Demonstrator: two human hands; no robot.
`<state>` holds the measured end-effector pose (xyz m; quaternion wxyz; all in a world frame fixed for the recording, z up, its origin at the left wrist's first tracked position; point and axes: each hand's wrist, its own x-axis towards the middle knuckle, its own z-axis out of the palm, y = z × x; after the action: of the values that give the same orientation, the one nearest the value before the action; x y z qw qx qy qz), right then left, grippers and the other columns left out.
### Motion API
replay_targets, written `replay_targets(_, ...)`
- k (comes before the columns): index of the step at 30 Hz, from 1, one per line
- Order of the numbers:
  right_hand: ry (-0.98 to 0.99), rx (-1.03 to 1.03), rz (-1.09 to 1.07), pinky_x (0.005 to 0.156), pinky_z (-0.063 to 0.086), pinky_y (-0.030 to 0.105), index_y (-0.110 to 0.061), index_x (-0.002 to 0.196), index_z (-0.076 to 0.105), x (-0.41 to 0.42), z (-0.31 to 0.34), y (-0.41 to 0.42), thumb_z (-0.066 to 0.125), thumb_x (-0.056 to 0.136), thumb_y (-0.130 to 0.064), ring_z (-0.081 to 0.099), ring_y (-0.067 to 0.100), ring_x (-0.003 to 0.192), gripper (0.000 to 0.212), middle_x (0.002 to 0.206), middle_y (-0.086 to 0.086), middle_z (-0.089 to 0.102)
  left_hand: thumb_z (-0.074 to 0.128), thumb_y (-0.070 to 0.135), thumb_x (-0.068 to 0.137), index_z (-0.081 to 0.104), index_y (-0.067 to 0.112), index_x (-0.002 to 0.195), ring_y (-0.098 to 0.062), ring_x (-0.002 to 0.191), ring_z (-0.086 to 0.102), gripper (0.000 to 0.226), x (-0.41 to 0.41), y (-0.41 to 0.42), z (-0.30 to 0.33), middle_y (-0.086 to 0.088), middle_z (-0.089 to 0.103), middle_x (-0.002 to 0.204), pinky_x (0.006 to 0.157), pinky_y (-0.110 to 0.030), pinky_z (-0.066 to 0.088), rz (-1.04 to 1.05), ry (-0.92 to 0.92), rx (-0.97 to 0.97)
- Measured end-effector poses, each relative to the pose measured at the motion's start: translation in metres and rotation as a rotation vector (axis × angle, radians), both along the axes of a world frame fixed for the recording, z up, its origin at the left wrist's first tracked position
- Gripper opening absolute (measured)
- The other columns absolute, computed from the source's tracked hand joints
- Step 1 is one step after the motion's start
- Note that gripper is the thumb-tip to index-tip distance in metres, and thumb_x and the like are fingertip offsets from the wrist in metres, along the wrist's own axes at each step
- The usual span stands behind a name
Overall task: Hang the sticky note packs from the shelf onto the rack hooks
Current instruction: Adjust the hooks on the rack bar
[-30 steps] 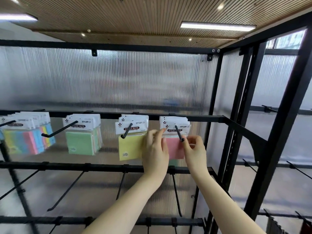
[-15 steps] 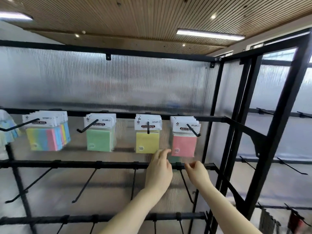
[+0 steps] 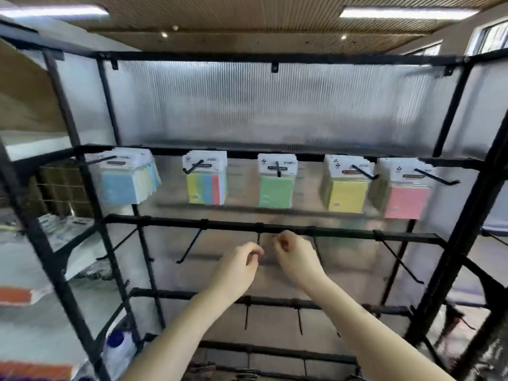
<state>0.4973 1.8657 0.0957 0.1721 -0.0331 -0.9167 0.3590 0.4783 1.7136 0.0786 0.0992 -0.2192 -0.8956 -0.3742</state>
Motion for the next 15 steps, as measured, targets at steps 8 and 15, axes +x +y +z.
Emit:
replay_targets(8, 0.035, 0.081, 0.366, 0.071, 0.049, 0.038, -0.015, 0.090, 0.057, -0.001, -0.009, -0.195, 0.049, 0.095, -0.029, 0.060, 0.033, 0.085, 0.017, 0.091, 0.010, 0.065, 0.048, 0.019, 0.098, 0.063, 0.029, 0.106, -0.012, 0.097, 0.064, 0.020, 0.033, -0.206, -0.020, 0.005, 0.068, 0.109, 0.088, -0.037, 0.052, 0.304, -0.166, -0.023)
replay_targets(15, -0.029, 0.043, 0.724, 0.077, 0.053, 0.039, -0.016, 0.100, 0.063, 0.004, -0.027, -0.325, 0.048, 0.093, -0.024, 0.063, 0.025, 0.086, 0.019, 0.095, 0.005, 0.069, 0.050, 0.015, 0.094, 0.062, 0.031, 0.094, -0.013, 0.094, 0.064, 0.020, 0.070, -0.322, -0.037, 0.008, 0.068, 0.097, 0.086, -0.037, 0.051, 0.589, -0.239, -0.024)
